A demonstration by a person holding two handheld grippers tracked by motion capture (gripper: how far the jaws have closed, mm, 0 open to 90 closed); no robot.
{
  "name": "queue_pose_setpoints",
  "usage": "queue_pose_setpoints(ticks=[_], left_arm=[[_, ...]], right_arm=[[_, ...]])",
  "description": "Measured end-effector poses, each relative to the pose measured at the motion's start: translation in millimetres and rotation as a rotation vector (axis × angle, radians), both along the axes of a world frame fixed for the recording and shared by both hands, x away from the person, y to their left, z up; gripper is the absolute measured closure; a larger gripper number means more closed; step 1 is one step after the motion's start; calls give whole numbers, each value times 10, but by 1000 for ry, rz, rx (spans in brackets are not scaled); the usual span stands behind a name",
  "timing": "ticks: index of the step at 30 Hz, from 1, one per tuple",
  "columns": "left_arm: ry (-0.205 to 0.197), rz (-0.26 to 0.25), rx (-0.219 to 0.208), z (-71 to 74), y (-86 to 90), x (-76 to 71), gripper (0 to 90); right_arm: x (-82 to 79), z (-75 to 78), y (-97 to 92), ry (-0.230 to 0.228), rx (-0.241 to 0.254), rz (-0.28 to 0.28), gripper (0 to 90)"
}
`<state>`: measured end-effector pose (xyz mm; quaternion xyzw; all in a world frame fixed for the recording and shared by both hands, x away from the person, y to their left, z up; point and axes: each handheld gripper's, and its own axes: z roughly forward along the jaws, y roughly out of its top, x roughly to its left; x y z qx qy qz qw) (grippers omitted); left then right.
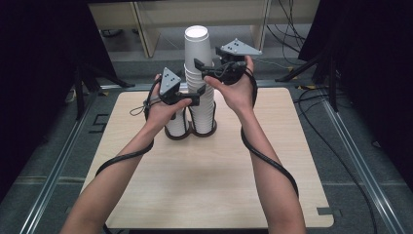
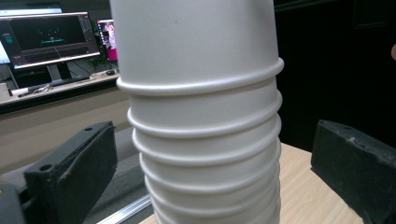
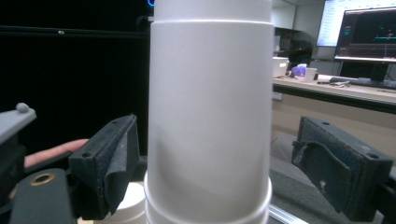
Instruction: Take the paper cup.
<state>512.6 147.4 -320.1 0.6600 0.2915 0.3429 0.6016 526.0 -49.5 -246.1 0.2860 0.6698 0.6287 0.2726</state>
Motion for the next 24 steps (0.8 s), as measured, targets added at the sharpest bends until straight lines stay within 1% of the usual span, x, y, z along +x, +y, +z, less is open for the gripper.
queue_pose_setpoints(ticks=[4,5,6,8,9,11,13,14,17,18,19,20,22,24], left_arm=[[2,0,-10,15,-24,29,3],[1,0,-11,30,-36,40,4],[1,0,-11,30,-36,40,6],[8,-9,-27,49,-54,47,9],[3,-9,-29,72,-61,54,11],[1,-6,-33,78,-68,61,13],[3,-2,-21,86,-74,71,16],[5,2,-17,88,-78,89,17],[7,7,-18,92,-88,101,21],[5,6,-18,93,-89,107,21],[8,7,-17,98,-86,111,24],[8,7,-17,98,-86,111,29],[10,11,-17,105,-82,120,40],[15,10,-33,110,-81,134,47]], right_arm=[[63,33,59,10,6,5,144],[103,59,87,10,-6,2,147],[124,72,99,8,-6,5,147],[139,84,111,10,-4,4,147],[169,105,136,13,-16,3,145],[179,115,145,13,-16,5,145],[190,137,161,16,-17,6,146],[208,159,173,7,-19,13,146],[227,190,208,14,-20,21,145],[237,201,219,7,-27,22,146],[240,210,234,15,-23,28,150],[250,220,238,8,-28,28,149],[253,233,252,11,-21,32,148],[252,242,265,7,-25,27,148]])
